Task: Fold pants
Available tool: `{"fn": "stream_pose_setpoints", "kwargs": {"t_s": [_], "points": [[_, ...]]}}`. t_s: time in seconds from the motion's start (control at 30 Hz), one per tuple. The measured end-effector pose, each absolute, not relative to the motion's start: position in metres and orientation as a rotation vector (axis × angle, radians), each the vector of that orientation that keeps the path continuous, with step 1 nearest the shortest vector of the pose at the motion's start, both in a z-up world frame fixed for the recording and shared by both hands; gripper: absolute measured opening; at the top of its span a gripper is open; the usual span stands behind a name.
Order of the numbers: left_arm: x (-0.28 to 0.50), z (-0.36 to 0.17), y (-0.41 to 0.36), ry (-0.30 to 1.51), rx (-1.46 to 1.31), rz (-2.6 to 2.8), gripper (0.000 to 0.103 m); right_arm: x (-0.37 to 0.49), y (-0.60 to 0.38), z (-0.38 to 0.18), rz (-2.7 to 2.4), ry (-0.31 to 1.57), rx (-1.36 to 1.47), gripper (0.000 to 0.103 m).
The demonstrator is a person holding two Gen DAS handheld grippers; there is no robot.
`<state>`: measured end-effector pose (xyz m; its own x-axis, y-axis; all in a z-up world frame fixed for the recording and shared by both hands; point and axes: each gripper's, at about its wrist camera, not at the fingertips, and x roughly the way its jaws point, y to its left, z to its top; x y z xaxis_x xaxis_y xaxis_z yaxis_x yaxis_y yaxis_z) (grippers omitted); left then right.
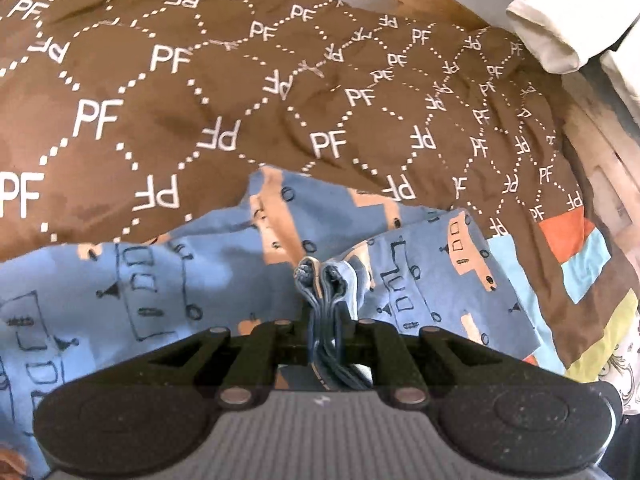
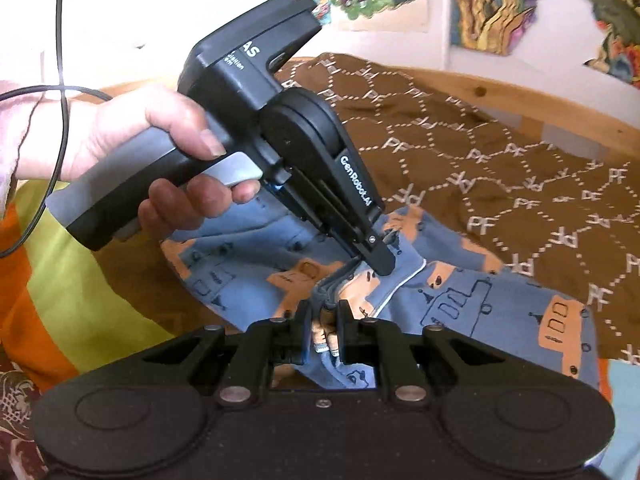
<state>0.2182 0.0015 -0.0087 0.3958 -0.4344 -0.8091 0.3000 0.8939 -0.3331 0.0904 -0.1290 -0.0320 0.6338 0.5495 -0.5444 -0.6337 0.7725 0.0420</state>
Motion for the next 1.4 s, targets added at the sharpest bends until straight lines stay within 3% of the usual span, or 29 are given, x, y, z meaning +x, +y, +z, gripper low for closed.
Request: {"fn": "stream_pose_setpoints", "kwargs": {"t_s": [0.13, 0.23, 0.3, 0.43, 0.5, 0.57, 0.67, 0.73, 0.8, 1.07, 1.4], "points": [[0.217, -0.017, 0.003, 1.087, -0.132, -0.451, 0.011, 0.091, -0.124, -0.037, 0.687, 0.583, -0.164, 0.013], [0.218, -0.023, 0.005, 1.1, -0.138, -0.433, 0.017, 0.092, -0.123, -0.041, 0.68, 0.597, -0.158, 0.014], [0.217, -0.025, 0.007, 1.106, -0.138, -0.405, 0.029, 0.093, -0.124, -0.043, 0.68, 0.603, -0.152, 0.022], [0.208, -0.019, 0.015, 1.089, -0.147, -0.377, 0.037, 0.088, -0.138, -0.033, 0.67, 0.571, -0.167, 0.04], [0.202, -0.014, 0.016, 1.065, -0.13, -0.335, 0.062, 0.083, -0.155, -0.024, 0.618, 0.539, -0.197, 0.06], [0.194, -0.009, 0.012, 1.037, -0.111, -0.291, 0.075, 0.083, -0.176, -0.019, 0.527, 0.52, -0.238, 0.073], [0.183, -0.005, 0.0, 1.009, -0.07, -0.262, 0.086, 0.092, -0.202, -0.023, 0.372, 0.529, -0.297, 0.076], [0.177, -0.006, -0.01, 1.002, -0.039, -0.232, 0.088, 0.099, -0.215, -0.03, 0.312, 0.563, -0.282, 0.076], [0.174, -0.01, -0.021, 1.014, 0.007, -0.202, 0.089, 0.103, -0.221, -0.038, 0.277, 0.576, -0.287, 0.085], [0.169, -0.027, -0.029, 1.007, 0.123, -0.093, 0.095, 0.108, -0.217, -0.064, 0.192, 0.618, -0.395, 0.099], [0.168, -0.028, -0.022, 1.019, 0.078, -0.066, 0.098, 0.109, -0.219, -0.064, 0.066, 0.549, -0.515, 0.102]]}}
